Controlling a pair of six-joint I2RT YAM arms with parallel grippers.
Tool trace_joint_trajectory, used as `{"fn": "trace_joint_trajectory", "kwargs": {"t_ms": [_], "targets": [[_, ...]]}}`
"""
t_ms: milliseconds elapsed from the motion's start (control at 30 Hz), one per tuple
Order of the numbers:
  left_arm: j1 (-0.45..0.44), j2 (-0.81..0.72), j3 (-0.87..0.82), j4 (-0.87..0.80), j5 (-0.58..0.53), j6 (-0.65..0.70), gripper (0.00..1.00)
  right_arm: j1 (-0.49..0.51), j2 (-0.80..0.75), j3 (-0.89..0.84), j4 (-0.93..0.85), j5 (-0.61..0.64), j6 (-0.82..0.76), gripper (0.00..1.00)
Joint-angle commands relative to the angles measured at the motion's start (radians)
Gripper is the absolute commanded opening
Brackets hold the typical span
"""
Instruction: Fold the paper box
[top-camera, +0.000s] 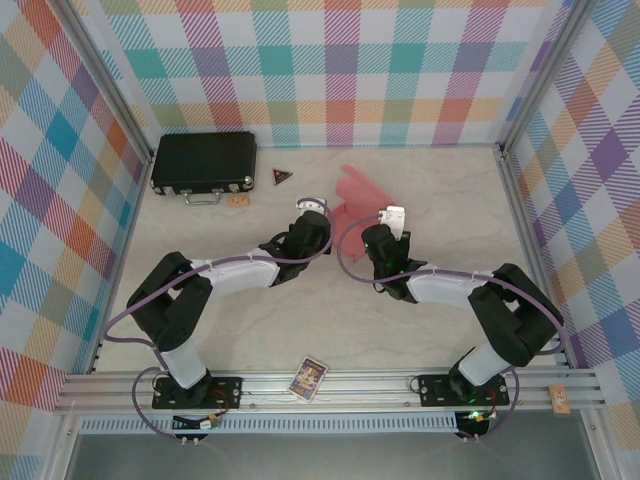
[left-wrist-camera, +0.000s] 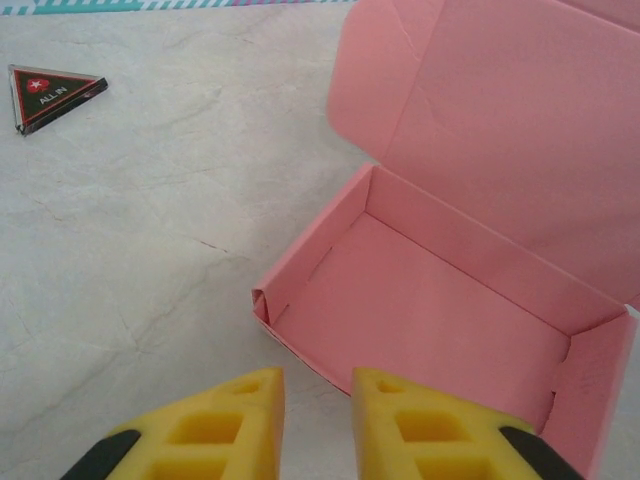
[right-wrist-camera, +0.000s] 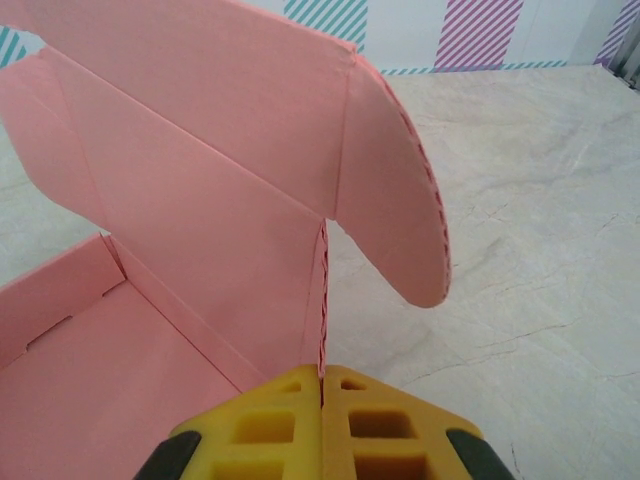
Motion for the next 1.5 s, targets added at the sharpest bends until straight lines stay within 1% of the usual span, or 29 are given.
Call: {"fn": "trace_joint_trajectory", "kwargs": {"t_ms": [0,100,233,267,300,333,400,433,500,600,667,700,767,833,900,967,1000,1067,1100,1233,1300,1367,1467], "targets": [[0.015,-0.051,-0.013,-0.030,0.006,-0.007,0.27,0.008,-0.041,-0.002,0.007,0.002,-0.059,0.02],[0.049,-0.083,-0.035,-0.037,0.074,-0.030,0.30,0.008,-0.064,0.004,-0.016,-0.034,-0.087,0.11],[0.090,-0.119,-0.038,-0.076,0.112,-0.041,0.36,0.009,-0.127,0.006,-0.080,-0.090,-0.122,0.33],[0.098,-0.122,-0.040,-0.079,0.113,-0.039,0.38,0.008,-0.149,0.008,-0.103,-0.099,-0.128,0.37],[0.112,-0.125,-0.041,-0.082,0.133,-0.036,0.42,0.008,-0.176,0.010,-0.135,-0.109,-0.130,0.41],[0.129,-0.124,-0.038,-0.092,0.152,-0.035,0.44,0.006,-0.203,0.009,-0.163,-0.122,-0.131,0.44],[0.161,-0.111,-0.021,-0.116,0.178,-0.042,0.47,0.004,-0.256,0.013,-0.235,-0.139,-0.131,0.50],[0.180,-0.099,-0.009,-0.133,0.196,-0.046,0.48,-0.002,-0.287,0.018,-0.285,-0.181,-0.114,0.51],[0.210,-0.066,0.027,-0.170,0.218,-0.051,0.48,-0.013,-0.338,0.023,-0.365,-0.217,-0.097,0.54],[0.246,-0.001,0.094,-0.211,0.249,-0.052,0.50,-0.038,-0.410,0.011,-0.462,-0.292,-0.070,0.54],[0.261,0.055,0.155,-0.242,0.257,-0.052,0.51,-0.063,-0.446,0.009,-0.545,-0.331,-0.019,0.54],[0.267,0.088,0.190,-0.260,0.251,-0.053,0.52,-0.078,-0.459,0.005,-0.586,-0.354,0.006,0.55],[0.280,0.153,0.266,-0.299,0.252,-0.061,0.57,-0.103,-0.476,0.000,-0.674,-0.361,0.078,0.55],[0.289,0.230,0.361,-0.362,0.268,-0.068,0.58,-0.129,-0.485,-0.019,-0.728,-0.390,0.146,0.53],[0.294,0.306,0.462,-0.439,0.268,-0.081,0.57,-0.135,-0.498,-0.054,-0.745,-0.408,0.215,0.50],[0.294,0.364,0.533,-0.479,0.267,-0.090,0.54,-0.139,-0.491,-0.091,-0.722,-0.448,0.261,0.48],[0.294,0.388,0.562,-0.520,0.266,-0.097,0.53,-0.140,-0.473,-0.104,-0.710,-0.471,0.292,0.46],[0.294,0.422,0.601,-0.547,0.266,-0.107,0.52,-0.143,-0.429,-0.130,-0.656,-0.510,0.327,0.41],[0.294,0.439,0.619,-0.555,0.280,-0.109,0.52,-0.143,-0.398,-0.140,-0.620,-0.527,0.351,0.37],[0.293,0.496,0.693,-0.611,0.321,-0.103,0.49,-0.155,-0.241,-0.141,-0.474,-0.596,0.381,0.28],[0.293,0.509,0.706,-0.622,0.354,-0.101,0.49,-0.167,-0.176,-0.129,-0.410,-0.619,0.392,0.26],[0.290,0.517,0.715,-0.645,0.375,-0.091,0.46,-0.172,-0.124,-0.119,-0.348,-0.635,0.391,0.25],[0.283,0.500,0.694,-0.661,0.389,-0.084,0.41,-0.180,-0.042,-0.062,-0.339,-0.635,0.373,0.24]]}}
